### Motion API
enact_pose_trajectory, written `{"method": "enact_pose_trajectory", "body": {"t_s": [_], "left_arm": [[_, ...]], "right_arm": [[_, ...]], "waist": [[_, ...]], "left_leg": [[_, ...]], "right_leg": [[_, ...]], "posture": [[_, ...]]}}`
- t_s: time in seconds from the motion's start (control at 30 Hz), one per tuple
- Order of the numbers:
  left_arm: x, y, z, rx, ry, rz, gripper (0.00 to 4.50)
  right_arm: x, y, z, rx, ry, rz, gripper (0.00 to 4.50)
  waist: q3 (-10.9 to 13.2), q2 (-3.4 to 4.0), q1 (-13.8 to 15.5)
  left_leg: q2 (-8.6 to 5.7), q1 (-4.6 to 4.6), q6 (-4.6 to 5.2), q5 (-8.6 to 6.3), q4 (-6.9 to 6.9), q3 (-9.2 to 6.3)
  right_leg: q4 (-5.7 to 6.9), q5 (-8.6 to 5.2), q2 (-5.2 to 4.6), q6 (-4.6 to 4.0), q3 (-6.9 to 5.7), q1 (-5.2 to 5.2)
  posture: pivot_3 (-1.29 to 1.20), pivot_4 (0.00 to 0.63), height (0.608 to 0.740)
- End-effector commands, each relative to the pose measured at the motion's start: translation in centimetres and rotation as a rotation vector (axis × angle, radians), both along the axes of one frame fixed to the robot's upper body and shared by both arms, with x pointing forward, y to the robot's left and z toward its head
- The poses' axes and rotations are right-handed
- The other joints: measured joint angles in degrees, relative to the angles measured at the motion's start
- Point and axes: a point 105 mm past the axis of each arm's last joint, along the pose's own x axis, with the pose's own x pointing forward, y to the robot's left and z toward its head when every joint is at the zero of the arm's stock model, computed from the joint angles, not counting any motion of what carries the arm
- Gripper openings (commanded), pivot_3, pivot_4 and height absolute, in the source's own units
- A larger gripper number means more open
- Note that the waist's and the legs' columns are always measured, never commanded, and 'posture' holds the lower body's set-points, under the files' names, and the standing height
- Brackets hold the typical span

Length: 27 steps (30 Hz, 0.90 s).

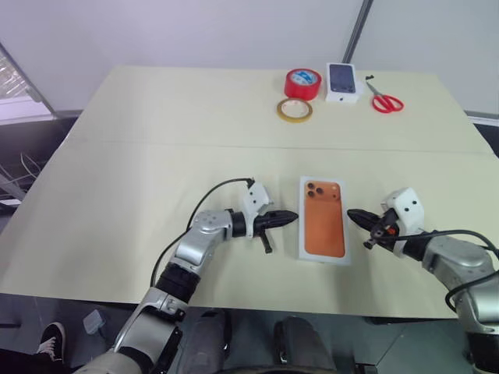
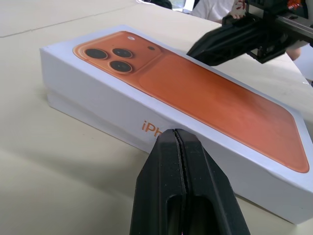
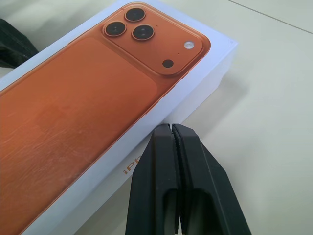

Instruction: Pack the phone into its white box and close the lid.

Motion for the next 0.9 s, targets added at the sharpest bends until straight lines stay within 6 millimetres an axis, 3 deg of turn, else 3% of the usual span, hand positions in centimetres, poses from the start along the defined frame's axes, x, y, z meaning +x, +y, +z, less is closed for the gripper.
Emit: {"method": "enact_pose_trajectory", "body": {"t_s": [0.03, 0.57, 0.7, 0.77, 0.83, 0.9], "left_arm": [[0.0, -1.1, 2.8, -0.067, -0.061, -0.026, 0.00], [0.7, -0.8, 1.7, -0.040, -0.026, 0.023, 0.00], [1.7, -1.1, 4.1, -0.099, -0.099, 0.073, 0.00], [2.5, -1.3, 5.4, -0.129, -0.129, 0.102, 0.00], [3.0, -1.7, 6.4, -0.157, -0.140, 0.112, 0.00], [3.6, -2.2, 5.9, -0.110, -0.150, 0.118, 0.00]], "right_arm": [[0.6, 0.9, 1.2, 0.004, -0.053, 0.033, 0.07], [1.4, 0.4, -0.4, -0.104, -0.036, 0.001, 0.07], [3.1, -0.7, 4.1, 0.009, -0.190, -0.075, 0.07], [3.5, -0.1, 5.9, 0.080, -0.240, -0.057, 0.07], [3.6, 0.7, 6.7, 0.116, -0.260, -0.026, 0.07], [3.9, 1.7, 6.5, 0.117, -0.253, -0.004, 0.07]], "waist": [[0.00, 0.00, -0.02], [0.00, 0.00, 0.02], [0.01, 0.00, 0.01], [0.01, -0.01, 0.05], [0.02, -0.03, 0.12], [0.02, -0.03, 0.12]], "left_leg": [[0.00, 0.00, 0.00, 0.00, 0.00, 0.00], [0.00, 0.00, 0.00, 0.00, 0.00, 0.01], [-0.01, 0.00, 0.00, 0.00, 0.01, 0.02], [-0.01, -0.01, -0.01, 0.00, 0.03, 0.02], [-0.01, -0.01, 0.00, 0.00, 0.01, 0.00], [-0.01, -0.02, 0.00, 0.00, 0.00, 0.00]], "right_leg": [[0.00, 0.00, 0.01, 0.00, 0.00, 0.00], [0.02, 0.00, 0.05, 0.01, 0.00, -0.01], [0.04, 0.00, 0.05, 0.01, 0.01, -0.02], [0.05, 0.00, 0.06, 0.01, 0.00, -0.02], [0.02, 0.00, 0.07, 0.01, -0.03, -0.01], [0.01, -0.01, 0.07, 0.03, -0.04, -0.01]], "posture": [[0.00, 0.150, 0.740], [0.00, 0.150, 0.740], [0.00, 0.150, 0.740], [0.00, 0.150, 0.740], [0.00, 0.150, 0.740], [0.00, 0.150, 0.740]]}}
